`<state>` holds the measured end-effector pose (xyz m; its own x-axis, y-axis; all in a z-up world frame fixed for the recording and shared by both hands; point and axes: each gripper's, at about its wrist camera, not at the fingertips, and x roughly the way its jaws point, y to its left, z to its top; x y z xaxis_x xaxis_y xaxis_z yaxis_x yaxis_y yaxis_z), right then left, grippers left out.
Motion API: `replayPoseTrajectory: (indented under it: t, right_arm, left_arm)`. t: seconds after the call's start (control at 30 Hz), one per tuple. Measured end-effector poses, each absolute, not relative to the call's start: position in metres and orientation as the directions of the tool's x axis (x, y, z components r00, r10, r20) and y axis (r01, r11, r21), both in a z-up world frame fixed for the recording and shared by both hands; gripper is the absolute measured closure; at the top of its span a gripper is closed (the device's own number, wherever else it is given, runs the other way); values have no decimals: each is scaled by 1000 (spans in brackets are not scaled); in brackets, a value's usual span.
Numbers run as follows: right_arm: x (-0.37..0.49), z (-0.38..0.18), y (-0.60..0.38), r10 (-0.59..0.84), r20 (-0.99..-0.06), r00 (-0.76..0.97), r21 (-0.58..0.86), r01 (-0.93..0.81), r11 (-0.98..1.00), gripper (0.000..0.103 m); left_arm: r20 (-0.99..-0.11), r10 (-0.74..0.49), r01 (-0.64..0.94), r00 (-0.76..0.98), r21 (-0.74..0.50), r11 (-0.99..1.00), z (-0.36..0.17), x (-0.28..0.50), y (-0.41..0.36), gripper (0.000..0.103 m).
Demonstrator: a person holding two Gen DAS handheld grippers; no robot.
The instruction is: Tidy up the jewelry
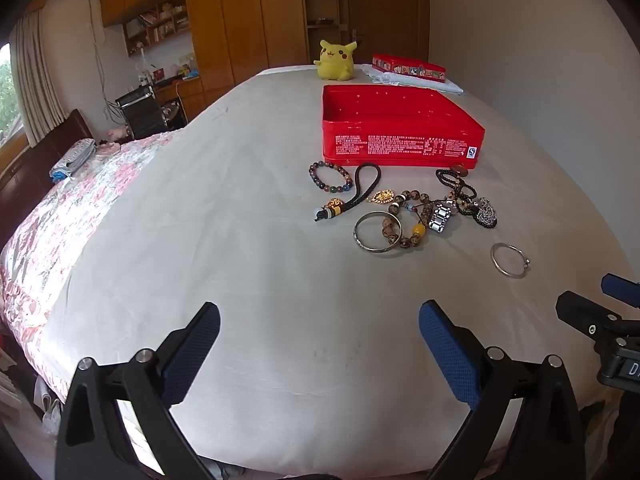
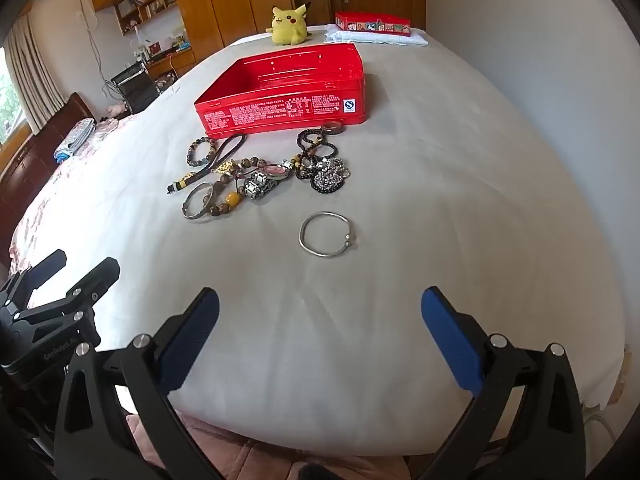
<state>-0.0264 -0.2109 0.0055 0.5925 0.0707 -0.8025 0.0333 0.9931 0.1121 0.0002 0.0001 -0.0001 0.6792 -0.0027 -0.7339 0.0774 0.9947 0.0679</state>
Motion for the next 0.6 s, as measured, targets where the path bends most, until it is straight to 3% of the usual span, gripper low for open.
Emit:
replayPoseTrajectory:
  t: [0.6]
  right_arm:
    - [-24, 4, -210, 72, -802, 593, 111, 29, 993, 3]
  left_arm:
    - [-736, -5, 77, 677, 64, 995, 0, 0, 0, 4]
